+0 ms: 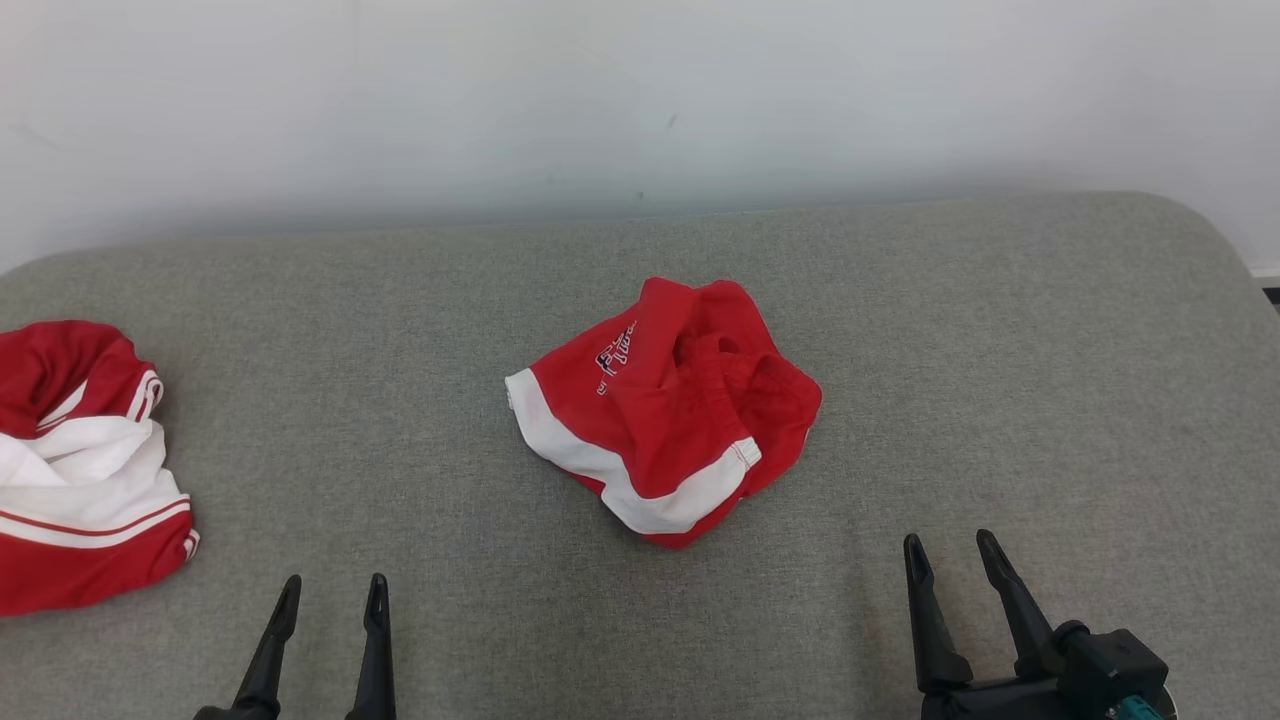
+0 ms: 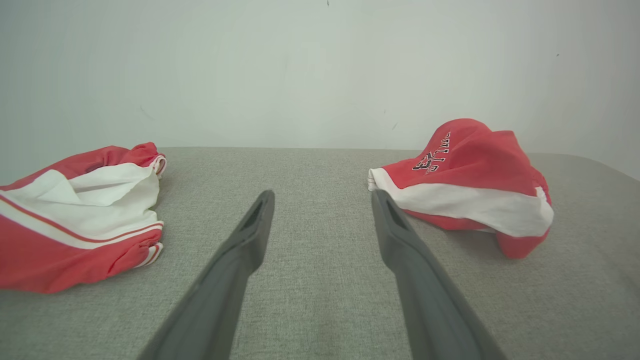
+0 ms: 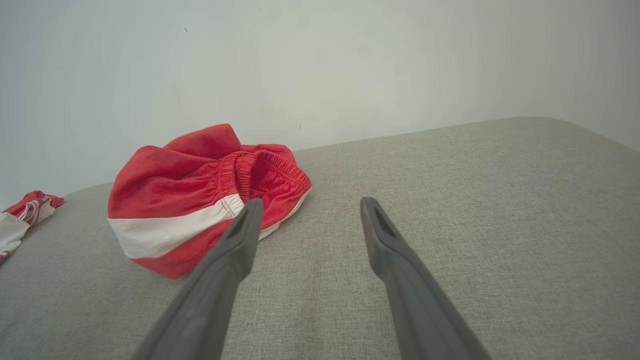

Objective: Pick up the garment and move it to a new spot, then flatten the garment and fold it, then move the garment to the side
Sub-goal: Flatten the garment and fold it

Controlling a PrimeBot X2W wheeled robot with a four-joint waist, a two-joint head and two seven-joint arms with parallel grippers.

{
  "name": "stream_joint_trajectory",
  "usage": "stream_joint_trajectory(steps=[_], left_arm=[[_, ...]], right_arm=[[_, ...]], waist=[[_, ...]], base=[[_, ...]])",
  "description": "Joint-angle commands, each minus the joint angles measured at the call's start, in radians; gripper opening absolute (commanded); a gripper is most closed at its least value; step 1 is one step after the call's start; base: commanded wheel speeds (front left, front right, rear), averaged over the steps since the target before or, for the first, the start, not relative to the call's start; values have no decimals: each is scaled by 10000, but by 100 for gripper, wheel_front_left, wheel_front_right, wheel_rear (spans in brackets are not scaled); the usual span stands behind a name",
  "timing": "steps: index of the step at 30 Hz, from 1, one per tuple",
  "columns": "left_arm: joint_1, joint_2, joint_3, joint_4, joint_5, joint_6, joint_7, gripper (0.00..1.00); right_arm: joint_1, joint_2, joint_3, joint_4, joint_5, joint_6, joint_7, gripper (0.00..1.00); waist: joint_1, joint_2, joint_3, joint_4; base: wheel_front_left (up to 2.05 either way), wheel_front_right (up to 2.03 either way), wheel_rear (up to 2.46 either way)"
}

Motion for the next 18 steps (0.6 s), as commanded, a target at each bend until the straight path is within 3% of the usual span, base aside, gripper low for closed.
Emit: stream_joint_trajectory(steps=[1,9,18], left_arm=[[33,-19,19,-35,-44,-11,-28,100],[119,-18,-32,-46,-166,1,-28,100],[-272,-18,-233,-36,-237,33,-29,100]], right_arm=[[89,10,-2,-1,-57,-22,-6,100],[-78,13,279,-58,-188,-22,-6,100],[-1607,7,1321,340,-1011,-22,-6,100]], waist=[[0,0,1,14],[0,0,-20,101],[0,0,300,391]], base=[[0,0,0],[0,0,0],[0,0,0]])
